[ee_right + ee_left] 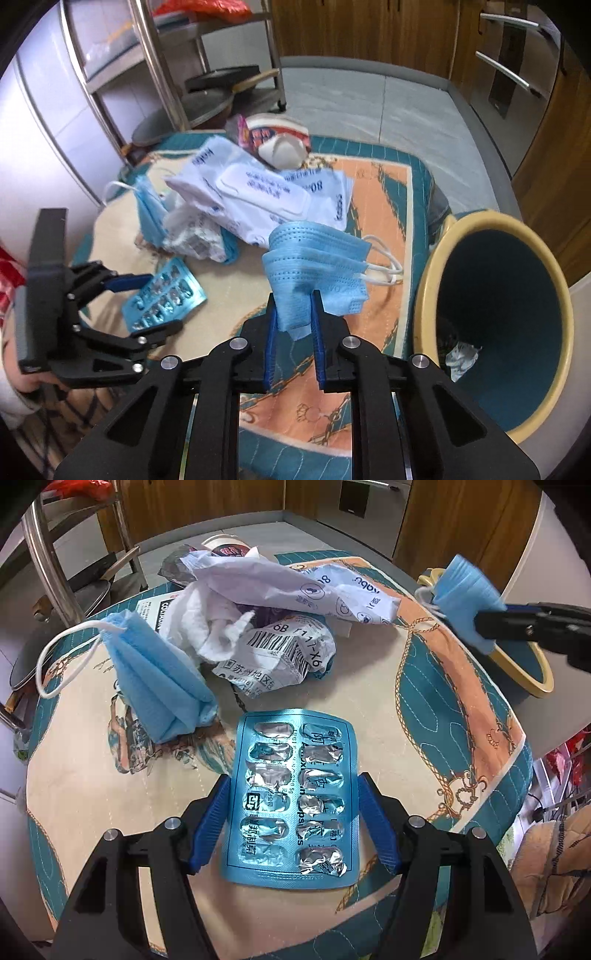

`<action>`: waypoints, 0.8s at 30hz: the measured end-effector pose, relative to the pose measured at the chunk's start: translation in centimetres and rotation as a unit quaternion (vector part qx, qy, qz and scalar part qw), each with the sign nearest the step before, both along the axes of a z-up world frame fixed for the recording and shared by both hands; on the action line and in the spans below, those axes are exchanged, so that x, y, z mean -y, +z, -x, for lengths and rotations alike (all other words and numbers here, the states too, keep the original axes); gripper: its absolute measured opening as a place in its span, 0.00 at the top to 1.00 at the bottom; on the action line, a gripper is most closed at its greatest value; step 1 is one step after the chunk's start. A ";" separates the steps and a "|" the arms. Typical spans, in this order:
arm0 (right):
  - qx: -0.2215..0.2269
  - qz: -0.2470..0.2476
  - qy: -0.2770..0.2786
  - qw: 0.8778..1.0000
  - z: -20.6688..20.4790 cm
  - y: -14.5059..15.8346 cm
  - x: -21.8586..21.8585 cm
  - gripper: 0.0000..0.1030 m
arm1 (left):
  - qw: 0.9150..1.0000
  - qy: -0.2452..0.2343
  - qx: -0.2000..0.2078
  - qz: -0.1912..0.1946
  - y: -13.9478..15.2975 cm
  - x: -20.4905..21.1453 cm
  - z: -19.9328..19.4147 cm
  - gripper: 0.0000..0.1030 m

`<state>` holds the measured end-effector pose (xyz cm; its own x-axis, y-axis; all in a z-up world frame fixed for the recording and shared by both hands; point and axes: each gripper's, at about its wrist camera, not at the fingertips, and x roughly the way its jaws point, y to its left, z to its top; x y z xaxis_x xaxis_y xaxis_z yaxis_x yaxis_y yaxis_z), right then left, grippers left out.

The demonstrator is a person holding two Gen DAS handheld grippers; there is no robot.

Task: Collect trash
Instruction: 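Grasp the blue face mask with the right gripper while the left grasps the blister pack, then carry mask and blister pack over the bin and release both inside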

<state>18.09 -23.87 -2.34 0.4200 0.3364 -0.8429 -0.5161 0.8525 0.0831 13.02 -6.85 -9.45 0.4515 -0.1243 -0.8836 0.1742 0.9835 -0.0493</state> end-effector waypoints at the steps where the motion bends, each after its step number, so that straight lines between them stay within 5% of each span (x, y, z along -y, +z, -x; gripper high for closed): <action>1: 0.004 -0.002 0.001 1.000 0.2 0.5 0.1 0.83 | 1.000 0.004 0.001 0.007 0.2 -0.2 0.2 0.34; 13: 0.048 -0.026 -0.004 0.999 2.8 5.7 2.2 0.83 | 0.996 0.018 0.056 0.060 4.7 0.2 1.6 0.34; 24: 0.075 -0.067 -0.058 0.993 3.6 7.3 6.7 0.83 | 0.991 0.006 0.094 0.092 7.6 3.2 1.7 0.34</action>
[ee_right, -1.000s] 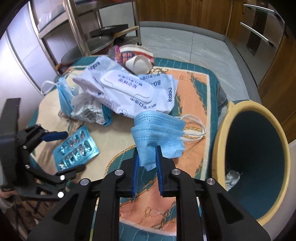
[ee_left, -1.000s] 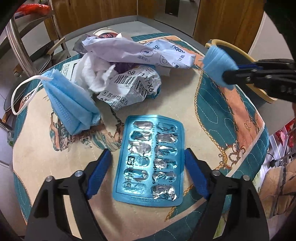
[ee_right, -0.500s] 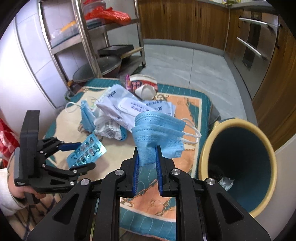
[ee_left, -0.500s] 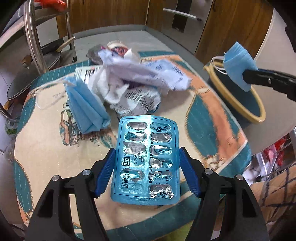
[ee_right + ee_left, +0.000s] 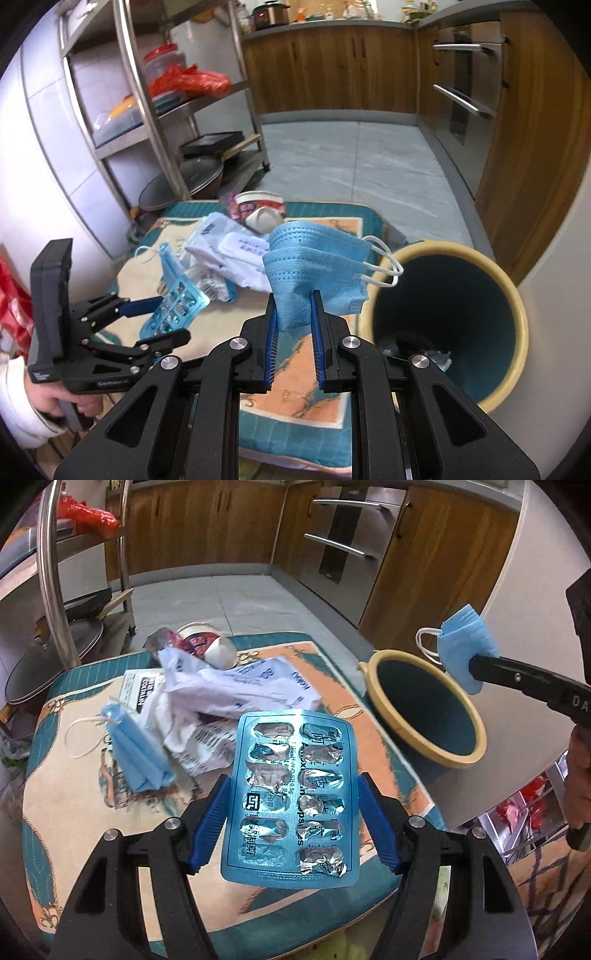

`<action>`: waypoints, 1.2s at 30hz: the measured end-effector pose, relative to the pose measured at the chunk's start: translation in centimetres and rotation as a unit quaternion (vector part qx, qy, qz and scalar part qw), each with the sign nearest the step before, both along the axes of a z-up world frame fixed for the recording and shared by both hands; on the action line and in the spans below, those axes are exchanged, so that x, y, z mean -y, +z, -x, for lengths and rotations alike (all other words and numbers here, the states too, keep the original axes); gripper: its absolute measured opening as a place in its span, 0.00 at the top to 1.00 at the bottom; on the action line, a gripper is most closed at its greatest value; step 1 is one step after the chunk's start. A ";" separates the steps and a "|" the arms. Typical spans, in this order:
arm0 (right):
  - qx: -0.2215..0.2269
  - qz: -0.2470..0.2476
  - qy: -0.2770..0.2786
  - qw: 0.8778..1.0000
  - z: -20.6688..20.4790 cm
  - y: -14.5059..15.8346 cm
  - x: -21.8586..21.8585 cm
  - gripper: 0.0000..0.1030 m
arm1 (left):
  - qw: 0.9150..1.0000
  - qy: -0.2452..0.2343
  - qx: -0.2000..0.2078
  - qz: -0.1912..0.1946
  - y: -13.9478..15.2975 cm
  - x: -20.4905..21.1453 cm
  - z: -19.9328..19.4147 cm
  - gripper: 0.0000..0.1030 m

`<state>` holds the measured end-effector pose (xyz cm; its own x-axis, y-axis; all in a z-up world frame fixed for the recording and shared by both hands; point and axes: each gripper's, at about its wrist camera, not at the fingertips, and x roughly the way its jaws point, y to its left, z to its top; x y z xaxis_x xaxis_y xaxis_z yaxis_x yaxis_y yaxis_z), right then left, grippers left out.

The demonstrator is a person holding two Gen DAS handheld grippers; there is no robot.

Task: Collect trash
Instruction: 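Carry mask and blister pack over the bin and release both inside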

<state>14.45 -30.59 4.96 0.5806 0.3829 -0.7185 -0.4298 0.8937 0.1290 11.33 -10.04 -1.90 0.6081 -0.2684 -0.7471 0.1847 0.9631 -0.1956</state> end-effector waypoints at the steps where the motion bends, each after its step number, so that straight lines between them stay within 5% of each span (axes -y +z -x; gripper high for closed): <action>1: 0.002 -0.002 -0.008 1.000 0.0 0.0 0.6 0.83 | 1.000 -0.002 0.002 0.002 0.1 0.3 0.0 0.34; 20: 0.031 -0.001 -0.111 0.993 -1.2 0.6 7.3 0.83 | 0.997 -0.068 0.038 0.015 2.8 9.7 -4.6 0.34; 36: -0.057 -0.043 -0.173 0.982 -2.8 -4.6 12.7 0.83 | 0.995 -0.102 0.004 0.019 1.1 16.6 -10.9 0.34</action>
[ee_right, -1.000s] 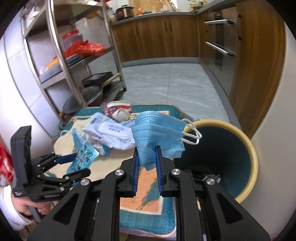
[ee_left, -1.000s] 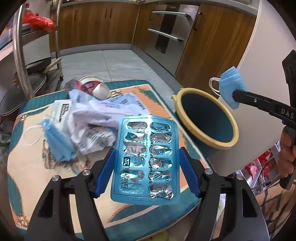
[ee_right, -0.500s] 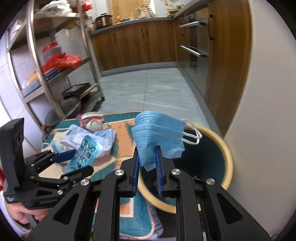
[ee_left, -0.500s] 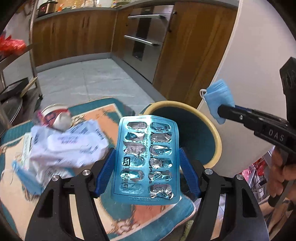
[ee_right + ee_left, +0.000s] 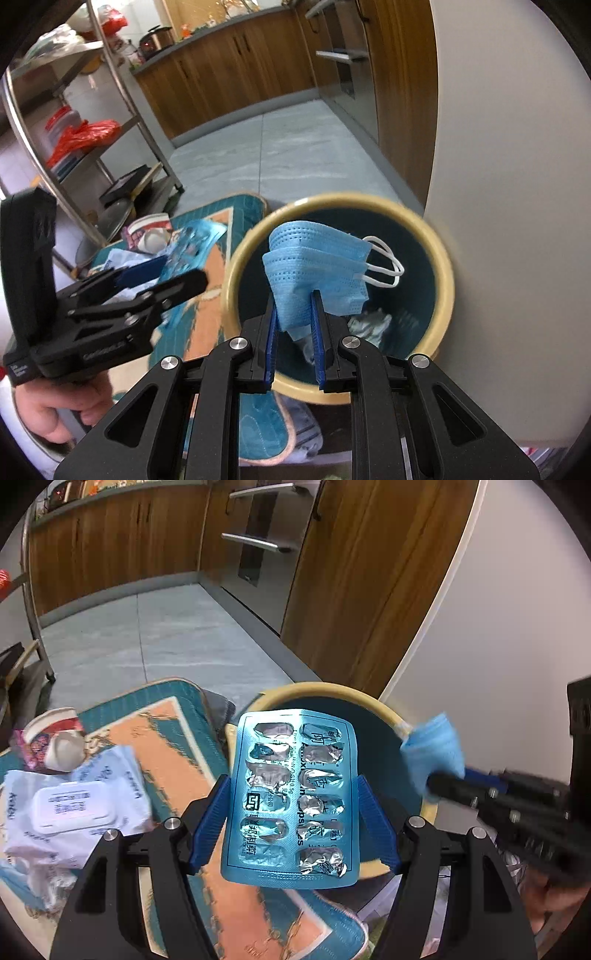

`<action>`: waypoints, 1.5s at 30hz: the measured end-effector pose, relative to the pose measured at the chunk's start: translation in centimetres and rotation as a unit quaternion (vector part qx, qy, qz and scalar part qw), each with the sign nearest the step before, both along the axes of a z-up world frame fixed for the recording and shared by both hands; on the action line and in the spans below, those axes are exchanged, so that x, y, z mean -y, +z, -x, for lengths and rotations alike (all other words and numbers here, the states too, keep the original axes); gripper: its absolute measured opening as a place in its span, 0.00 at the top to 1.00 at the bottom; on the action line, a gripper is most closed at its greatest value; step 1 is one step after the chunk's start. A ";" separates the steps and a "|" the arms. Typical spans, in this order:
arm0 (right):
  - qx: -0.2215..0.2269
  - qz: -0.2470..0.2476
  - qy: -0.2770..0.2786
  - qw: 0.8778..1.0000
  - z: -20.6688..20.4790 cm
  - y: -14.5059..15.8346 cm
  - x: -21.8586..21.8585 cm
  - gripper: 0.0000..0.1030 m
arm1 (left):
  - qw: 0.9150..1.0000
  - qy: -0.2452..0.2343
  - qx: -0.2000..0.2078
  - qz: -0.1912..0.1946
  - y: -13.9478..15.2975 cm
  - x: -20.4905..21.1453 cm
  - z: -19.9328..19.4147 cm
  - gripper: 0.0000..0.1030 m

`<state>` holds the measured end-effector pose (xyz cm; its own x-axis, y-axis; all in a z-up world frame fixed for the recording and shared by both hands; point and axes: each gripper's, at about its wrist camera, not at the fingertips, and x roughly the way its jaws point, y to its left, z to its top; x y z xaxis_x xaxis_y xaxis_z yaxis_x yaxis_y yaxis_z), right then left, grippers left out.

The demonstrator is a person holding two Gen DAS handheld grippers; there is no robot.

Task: Collect trash
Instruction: 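Carry mask and blister pack over the bin and release both inside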

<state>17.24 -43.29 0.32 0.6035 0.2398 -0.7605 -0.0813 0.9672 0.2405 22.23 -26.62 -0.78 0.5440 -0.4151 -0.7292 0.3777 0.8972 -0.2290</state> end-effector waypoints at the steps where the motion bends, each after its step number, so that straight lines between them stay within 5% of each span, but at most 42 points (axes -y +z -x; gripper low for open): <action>1: -0.006 0.001 0.001 1.000 -0.1 -0.4 0.0 0.83 | 1.000 0.000 -0.005 0.000 -0.4 0.3 -0.4 0.34; 23: -0.095 0.012 -0.011 0.995 -1.0 -5.4 0.3 0.78 | 0.996 -0.006 -0.084 0.005 -6.2 3.5 -3.2 0.34; 27: -0.098 0.015 -0.022 0.995 -1.0 -5.4 0.8 0.67 | 0.996 0.005 -0.087 0.025 -6.0 2.9 -3.3 0.33; 45: -0.061 0.013 -0.051 0.997 -1.5 -3.5 1.0 0.60 | 0.996 0.042 -0.057 0.061 -2.7 -2.1 -1.7 0.23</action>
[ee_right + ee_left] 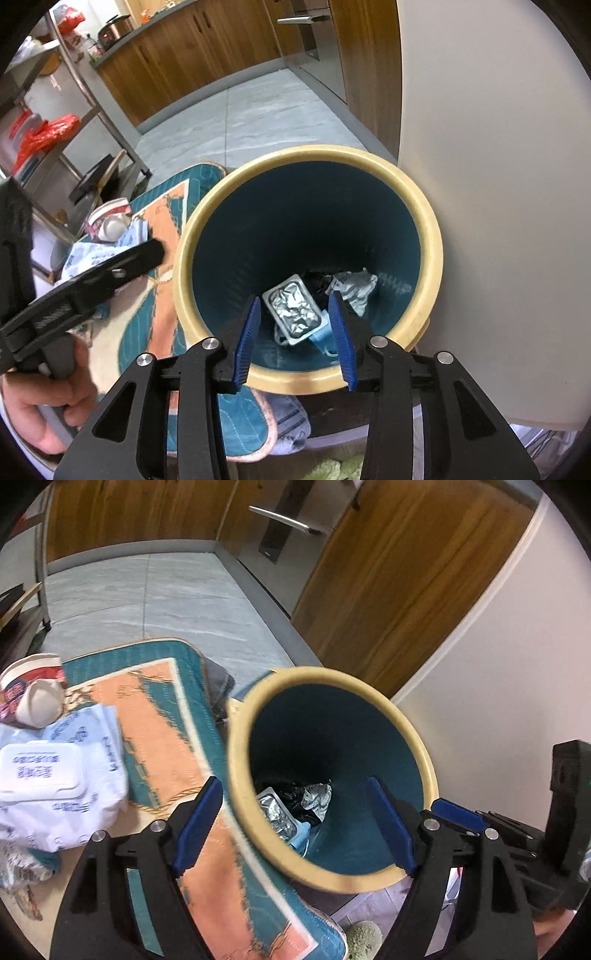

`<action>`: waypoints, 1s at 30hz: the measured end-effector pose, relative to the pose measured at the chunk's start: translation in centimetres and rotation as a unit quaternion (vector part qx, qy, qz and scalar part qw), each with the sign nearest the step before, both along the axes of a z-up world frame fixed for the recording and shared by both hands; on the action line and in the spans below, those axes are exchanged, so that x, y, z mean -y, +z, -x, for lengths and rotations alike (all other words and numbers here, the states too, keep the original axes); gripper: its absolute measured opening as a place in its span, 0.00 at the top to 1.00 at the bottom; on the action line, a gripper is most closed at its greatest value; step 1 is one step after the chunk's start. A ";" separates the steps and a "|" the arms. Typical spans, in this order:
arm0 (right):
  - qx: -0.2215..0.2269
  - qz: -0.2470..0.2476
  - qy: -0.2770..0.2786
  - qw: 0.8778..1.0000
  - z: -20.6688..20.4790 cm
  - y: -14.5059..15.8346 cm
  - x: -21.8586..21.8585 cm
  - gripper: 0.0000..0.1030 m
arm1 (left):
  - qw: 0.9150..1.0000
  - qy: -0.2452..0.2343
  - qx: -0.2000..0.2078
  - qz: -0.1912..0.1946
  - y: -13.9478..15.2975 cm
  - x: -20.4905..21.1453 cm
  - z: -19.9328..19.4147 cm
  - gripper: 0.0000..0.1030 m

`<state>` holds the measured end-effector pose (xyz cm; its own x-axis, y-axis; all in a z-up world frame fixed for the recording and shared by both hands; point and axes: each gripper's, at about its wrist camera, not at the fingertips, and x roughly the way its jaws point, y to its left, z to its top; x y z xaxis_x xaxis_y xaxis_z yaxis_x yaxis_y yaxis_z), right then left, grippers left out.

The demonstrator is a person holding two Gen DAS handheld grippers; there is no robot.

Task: Collect trash
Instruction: 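Carry mask and blister pack over the bin and release both inside, then grasp the blue mask with white ear loop using the left gripper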

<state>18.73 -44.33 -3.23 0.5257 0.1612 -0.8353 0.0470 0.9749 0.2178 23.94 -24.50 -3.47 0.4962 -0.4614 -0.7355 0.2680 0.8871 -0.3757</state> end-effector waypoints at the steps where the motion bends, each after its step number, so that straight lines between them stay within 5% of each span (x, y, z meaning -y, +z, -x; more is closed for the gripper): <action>1: 0.001 0.000 -0.001 1.000 0.0 0.0 0.1 0.59 | 1.000 0.007 0.002 0.001 0.3 -0.8 0.3 0.23; 10: 0.020 0.001 0.005 1.000 0.1 1.1 -0.8 0.44 | 0.999 0.027 0.032 -0.018 1.6 -4.8 3.7 0.18; 30: 0.026 0.007 0.068 0.997 -0.3 1.9 -6.5 0.37 | 0.988 0.116 0.049 -0.088 -0.2 -18.2 12.3 0.18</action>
